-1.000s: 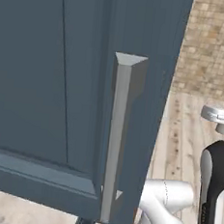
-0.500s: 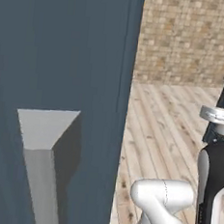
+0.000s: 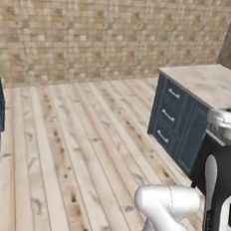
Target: Collect the turmeric, ketchup, and shaker from the cabinet and place them next to the stove.
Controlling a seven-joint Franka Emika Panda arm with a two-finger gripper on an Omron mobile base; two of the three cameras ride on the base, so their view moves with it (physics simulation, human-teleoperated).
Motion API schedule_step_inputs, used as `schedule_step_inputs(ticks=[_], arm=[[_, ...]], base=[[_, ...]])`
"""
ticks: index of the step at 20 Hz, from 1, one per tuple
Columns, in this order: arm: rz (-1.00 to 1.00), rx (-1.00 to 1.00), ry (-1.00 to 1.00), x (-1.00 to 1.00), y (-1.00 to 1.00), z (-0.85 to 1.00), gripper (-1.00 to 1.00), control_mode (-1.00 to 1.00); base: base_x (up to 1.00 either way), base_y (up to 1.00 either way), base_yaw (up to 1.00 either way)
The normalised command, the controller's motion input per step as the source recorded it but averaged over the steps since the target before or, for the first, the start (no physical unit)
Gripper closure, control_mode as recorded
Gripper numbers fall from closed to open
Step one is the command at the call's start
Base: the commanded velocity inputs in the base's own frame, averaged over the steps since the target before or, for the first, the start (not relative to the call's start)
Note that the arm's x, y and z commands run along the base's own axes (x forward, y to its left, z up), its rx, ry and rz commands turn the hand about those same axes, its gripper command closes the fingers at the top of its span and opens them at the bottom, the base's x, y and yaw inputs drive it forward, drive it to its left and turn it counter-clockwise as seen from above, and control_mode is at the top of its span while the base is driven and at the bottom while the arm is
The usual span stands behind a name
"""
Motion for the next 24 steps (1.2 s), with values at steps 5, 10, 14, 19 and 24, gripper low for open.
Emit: schedule_step_inputs(ticks=[5, 10, 14, 19, 24], arm=[[0.0, 0.0, 0.0, 0.0, 0.0, 0.0, 1.0, 1.0], [0.0, 0.0, 0.0, 0.0, 0.0, 0.0, 1.0, 1.0], [0.0, 0.0, 0.0, 0.0, 0.0, 0.0, 1.0, 1.0], [0.0, 0.0, 0.0, 0.0, 0.0, 0.0, 1.0, 1.0], [0.0, 0.0, 0.0, 0.0, 0.0, 0.0, 1.0, 1.0]], base=[[0.15, -0.52, -0.44], [0.22, -0.37, -0.36], [0.24, -0.38, -0.27], [0.24, -0.51, -0.2], [0.15, -0.54, -0.3]])
